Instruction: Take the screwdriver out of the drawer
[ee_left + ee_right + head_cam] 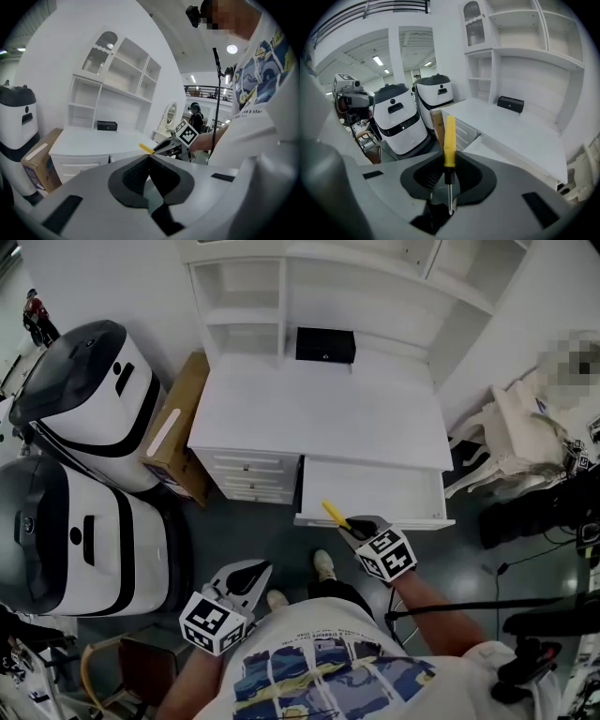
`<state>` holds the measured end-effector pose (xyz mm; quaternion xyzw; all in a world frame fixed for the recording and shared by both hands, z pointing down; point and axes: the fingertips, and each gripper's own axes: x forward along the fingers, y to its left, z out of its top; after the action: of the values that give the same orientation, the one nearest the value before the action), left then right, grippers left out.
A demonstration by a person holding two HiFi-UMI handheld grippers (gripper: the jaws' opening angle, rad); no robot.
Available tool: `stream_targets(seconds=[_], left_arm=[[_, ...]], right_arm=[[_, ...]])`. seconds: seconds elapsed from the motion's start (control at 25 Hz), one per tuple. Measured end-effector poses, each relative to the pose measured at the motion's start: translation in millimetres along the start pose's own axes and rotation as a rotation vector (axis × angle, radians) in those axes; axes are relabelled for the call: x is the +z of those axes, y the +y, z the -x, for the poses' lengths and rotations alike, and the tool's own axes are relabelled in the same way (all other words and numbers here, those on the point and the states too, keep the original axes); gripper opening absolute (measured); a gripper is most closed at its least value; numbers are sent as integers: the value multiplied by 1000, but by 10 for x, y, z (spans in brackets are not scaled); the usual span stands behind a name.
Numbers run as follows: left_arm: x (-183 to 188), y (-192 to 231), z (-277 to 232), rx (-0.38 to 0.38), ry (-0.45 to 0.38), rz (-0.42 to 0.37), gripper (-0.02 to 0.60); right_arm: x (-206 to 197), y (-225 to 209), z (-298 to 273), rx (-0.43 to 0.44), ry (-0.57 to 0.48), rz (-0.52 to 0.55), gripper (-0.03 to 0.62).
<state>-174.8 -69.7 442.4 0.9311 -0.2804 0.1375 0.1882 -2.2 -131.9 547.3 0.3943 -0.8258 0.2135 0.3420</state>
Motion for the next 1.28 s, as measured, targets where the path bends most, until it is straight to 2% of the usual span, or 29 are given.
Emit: stream_targets(seconds=[0.44,1.28], left_arm=[[-159,-16,232,-5,-1,-5,14],[-264,-8,418,30,-8,5,14]], right_arm=[[203,590,288,33,-73,39,94],[312,945,286,87,-96,85,94]])
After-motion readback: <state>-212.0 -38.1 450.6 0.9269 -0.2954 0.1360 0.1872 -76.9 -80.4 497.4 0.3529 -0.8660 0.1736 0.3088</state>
